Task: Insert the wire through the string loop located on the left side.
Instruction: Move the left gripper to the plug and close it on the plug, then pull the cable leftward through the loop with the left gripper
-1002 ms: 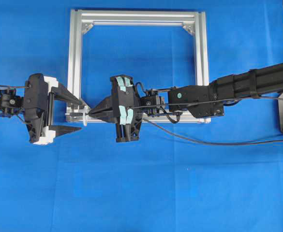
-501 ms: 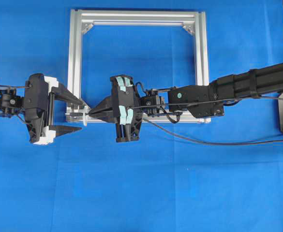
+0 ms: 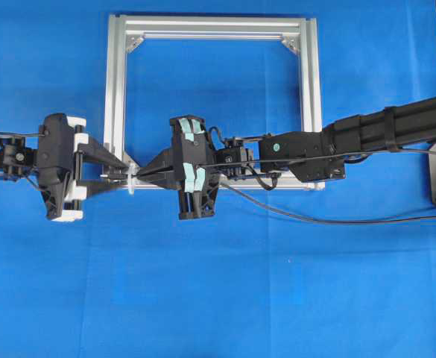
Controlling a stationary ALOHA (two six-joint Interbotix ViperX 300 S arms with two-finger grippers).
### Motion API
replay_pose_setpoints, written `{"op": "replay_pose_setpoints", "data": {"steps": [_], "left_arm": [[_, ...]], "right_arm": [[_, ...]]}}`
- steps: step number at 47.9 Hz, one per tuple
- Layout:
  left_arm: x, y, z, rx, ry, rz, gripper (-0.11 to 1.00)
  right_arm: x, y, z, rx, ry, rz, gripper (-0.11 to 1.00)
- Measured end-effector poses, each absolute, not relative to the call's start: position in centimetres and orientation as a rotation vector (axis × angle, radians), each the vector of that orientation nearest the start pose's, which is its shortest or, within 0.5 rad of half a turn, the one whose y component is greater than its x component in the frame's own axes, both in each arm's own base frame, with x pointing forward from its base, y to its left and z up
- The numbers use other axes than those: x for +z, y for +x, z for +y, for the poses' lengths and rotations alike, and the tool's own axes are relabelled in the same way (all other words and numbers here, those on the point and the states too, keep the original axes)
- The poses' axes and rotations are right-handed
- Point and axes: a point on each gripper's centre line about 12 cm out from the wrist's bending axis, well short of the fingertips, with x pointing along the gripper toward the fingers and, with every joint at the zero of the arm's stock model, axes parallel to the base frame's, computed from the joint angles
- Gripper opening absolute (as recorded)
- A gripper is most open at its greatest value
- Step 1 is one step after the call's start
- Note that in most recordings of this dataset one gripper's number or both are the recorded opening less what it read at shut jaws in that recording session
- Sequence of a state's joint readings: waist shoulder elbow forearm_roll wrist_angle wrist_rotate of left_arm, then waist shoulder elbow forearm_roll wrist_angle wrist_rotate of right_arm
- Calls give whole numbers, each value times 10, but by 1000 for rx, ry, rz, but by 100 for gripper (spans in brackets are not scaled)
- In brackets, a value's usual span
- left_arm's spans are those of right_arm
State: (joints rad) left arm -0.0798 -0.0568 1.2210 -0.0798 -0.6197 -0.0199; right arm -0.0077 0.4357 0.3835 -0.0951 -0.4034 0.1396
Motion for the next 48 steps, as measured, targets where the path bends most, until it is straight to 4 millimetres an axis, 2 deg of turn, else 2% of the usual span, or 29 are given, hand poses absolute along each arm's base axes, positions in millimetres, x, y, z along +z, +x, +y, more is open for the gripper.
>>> {"op": "replay_pose_setpoints", "data": {"steps": [3,4,35,38,41,48], "left_arm": [[94,262,-16,-12,-45,544,8],[94,262,-16,-11,-48,544,5],[100,261,-16,-14,-48,525,6],[99,261,-16,-14,-48,526,6],[99,260,-16,-13,-48,526,6],[100,261,-16,-14,-48,526,6]], "right_arm": [[107,493,1,18,61,418,0],[107,493,1,18,61,418,0],[105,493,0,26,42,441,2],[104,493,0,26,42,443,9],[104,493,0,25,46,443,22],[104,493,0,22,52,444,66]]}}
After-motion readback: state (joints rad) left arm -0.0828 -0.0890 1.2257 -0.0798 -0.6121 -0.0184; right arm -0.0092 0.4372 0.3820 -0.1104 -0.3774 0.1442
